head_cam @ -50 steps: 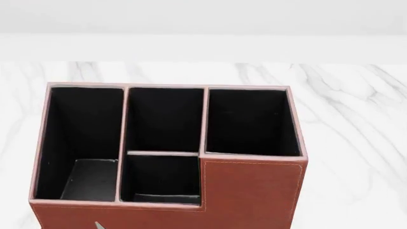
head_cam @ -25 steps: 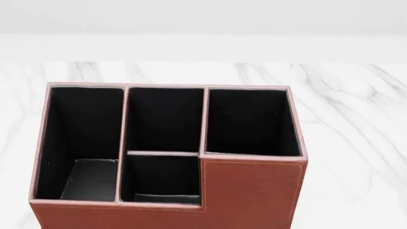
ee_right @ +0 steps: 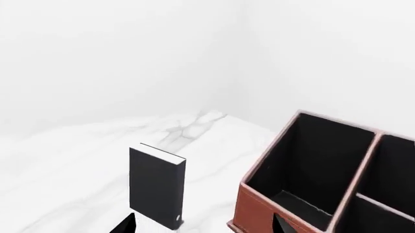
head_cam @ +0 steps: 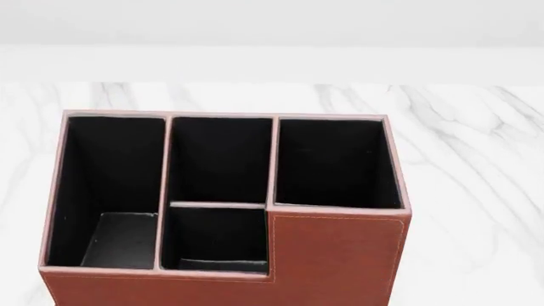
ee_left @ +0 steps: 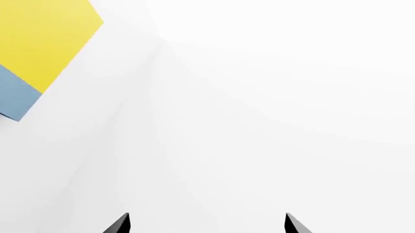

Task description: Pick up the yellow and white mug and place it to the right of the caddy.

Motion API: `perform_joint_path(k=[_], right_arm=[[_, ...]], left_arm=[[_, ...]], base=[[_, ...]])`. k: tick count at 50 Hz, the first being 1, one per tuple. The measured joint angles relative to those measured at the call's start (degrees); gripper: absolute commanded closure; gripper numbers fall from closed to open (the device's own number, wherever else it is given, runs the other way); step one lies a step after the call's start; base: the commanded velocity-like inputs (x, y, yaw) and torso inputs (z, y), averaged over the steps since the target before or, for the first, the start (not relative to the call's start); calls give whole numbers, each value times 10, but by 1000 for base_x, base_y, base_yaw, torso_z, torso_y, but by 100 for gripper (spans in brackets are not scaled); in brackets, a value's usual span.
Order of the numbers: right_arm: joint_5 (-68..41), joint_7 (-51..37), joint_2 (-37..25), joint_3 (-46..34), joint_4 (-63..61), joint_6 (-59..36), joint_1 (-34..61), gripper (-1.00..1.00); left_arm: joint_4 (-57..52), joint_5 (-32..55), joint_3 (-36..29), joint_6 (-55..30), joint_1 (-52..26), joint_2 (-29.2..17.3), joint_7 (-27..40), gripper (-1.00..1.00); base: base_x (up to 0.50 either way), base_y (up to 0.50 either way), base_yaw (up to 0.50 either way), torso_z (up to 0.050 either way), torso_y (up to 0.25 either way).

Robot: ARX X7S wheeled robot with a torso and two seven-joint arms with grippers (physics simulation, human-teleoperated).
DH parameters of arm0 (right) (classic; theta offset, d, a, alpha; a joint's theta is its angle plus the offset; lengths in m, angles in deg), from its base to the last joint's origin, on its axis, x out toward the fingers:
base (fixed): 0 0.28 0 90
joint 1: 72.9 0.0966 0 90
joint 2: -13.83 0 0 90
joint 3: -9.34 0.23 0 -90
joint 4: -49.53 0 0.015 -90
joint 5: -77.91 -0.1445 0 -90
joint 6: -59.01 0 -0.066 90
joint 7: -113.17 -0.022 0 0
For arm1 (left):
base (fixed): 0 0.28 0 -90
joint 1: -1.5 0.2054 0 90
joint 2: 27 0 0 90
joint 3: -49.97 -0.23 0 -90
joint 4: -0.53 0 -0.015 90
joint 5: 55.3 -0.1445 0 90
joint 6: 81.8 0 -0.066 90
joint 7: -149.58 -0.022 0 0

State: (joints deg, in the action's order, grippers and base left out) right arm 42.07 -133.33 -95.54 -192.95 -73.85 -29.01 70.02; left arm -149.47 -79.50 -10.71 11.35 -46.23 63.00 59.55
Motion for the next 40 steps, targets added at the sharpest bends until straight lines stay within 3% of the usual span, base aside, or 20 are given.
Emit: perform_joint_path(k=[40], right_arm=[[-6,91,36,-14,124,51,-73,-100]], left_arm=[[0,9,6,4,5,0,0,-100]], base=[[0,0,0,0,0]])
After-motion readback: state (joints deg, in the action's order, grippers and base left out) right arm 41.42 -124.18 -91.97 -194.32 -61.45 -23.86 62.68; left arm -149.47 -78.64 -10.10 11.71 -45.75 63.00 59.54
